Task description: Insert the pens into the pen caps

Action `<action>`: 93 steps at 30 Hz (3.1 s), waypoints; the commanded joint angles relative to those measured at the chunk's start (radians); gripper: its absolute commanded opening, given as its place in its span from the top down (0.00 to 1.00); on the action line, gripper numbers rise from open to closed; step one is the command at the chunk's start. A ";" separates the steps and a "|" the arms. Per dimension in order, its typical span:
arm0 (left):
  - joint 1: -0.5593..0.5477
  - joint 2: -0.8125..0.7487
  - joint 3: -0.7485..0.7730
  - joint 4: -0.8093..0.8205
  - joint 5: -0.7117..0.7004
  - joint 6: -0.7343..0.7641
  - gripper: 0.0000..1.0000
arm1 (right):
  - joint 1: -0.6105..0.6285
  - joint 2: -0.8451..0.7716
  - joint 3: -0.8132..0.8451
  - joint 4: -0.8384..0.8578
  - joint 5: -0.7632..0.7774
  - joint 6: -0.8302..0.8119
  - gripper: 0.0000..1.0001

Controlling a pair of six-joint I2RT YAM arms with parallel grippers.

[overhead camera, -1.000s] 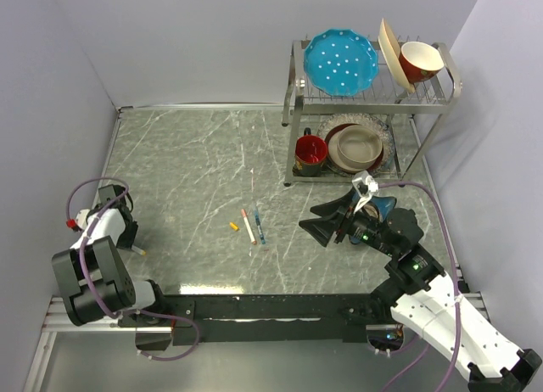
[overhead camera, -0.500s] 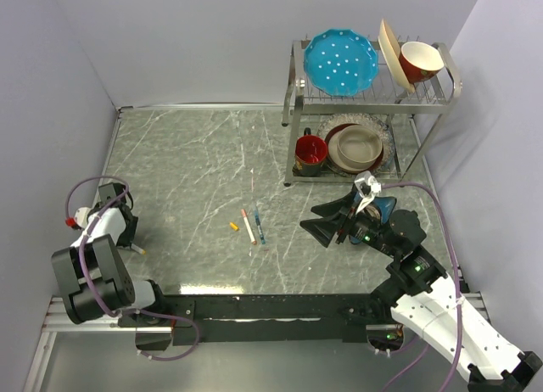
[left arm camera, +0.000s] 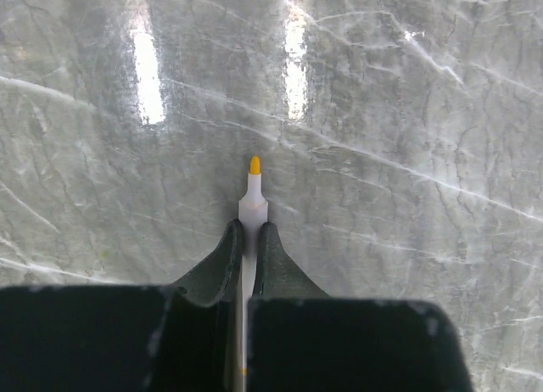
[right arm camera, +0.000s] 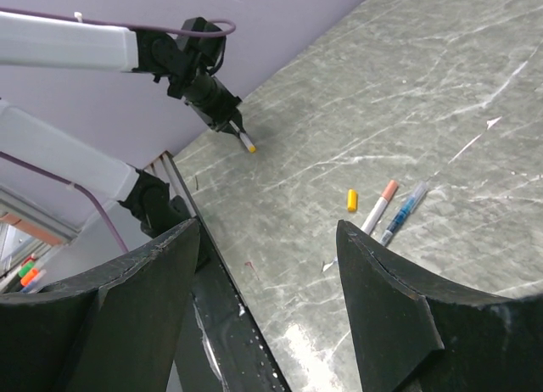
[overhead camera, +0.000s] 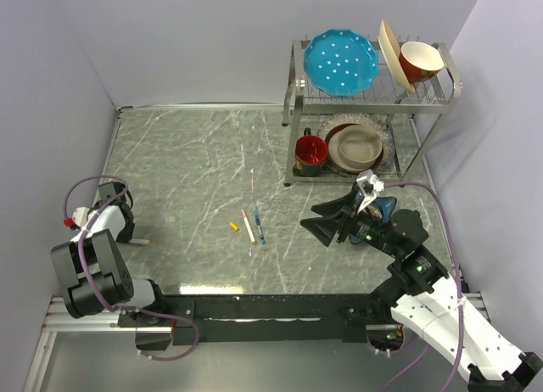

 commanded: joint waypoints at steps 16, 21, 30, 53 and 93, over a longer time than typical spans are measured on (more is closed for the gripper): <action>-0.505 -0.187 -0.036 0.101 0.191 0.033 0.99 | 0.002 0.131 0.048 0.048 0.036 0.019 0.27; -0.646 -0.285 -0.116 0.305 0.407 0.114 0.99 | 0.004 0.206 -0.004 0.122 0.022 0.065 0.28; -0.893 -0.427 -0.128 0.562 0.566 0.138 0.99 | 0.073 0.422 0.024 0.217 -0.016 0.095 0.27; -1.088 -0.566 -0.232 0.934 0.606 0.053 0.99 | 0.272 0.640 0.074 0.504 0.093 0.250 0.34; -1.101 -0.422 0.314 -0.018 0.610 1.477 0.37 | 0.272 0.039 -0.122 0.263 0.430 0.125 1.00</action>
